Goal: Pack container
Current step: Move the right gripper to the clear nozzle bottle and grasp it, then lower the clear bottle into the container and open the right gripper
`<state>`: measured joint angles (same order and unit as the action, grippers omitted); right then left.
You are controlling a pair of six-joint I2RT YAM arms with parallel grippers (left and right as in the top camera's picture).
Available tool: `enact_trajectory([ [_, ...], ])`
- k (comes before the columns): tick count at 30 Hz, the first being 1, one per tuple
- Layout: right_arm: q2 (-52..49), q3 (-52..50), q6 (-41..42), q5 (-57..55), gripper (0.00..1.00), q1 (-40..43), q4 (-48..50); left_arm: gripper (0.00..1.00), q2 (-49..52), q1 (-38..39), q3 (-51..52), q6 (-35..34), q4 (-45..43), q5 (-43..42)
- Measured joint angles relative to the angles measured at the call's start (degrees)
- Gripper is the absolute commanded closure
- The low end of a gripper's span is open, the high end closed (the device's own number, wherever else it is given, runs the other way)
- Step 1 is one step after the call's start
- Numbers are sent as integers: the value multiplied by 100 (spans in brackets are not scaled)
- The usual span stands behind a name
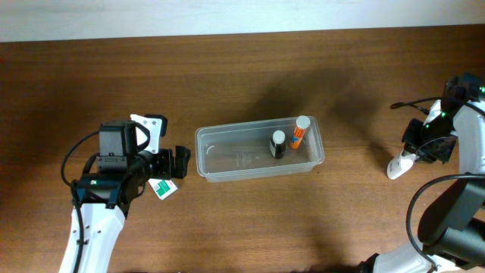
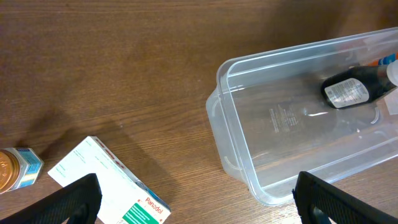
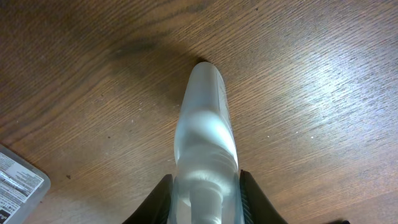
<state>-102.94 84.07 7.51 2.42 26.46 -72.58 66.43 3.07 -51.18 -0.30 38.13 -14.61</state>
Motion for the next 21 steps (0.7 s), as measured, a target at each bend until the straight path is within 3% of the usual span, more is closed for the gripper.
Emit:
enact_trajectory([
  [7,2,4,-7,2,81,-11,-131,0,0,0,0,0,0,0],
  [11,13,245,-83,2,83,-149,-715,0,0,0,0,0,0,0],
  [21,863,2026,-479,26,83,-1661,-1757,1,0,0,0,0,2,0],
])
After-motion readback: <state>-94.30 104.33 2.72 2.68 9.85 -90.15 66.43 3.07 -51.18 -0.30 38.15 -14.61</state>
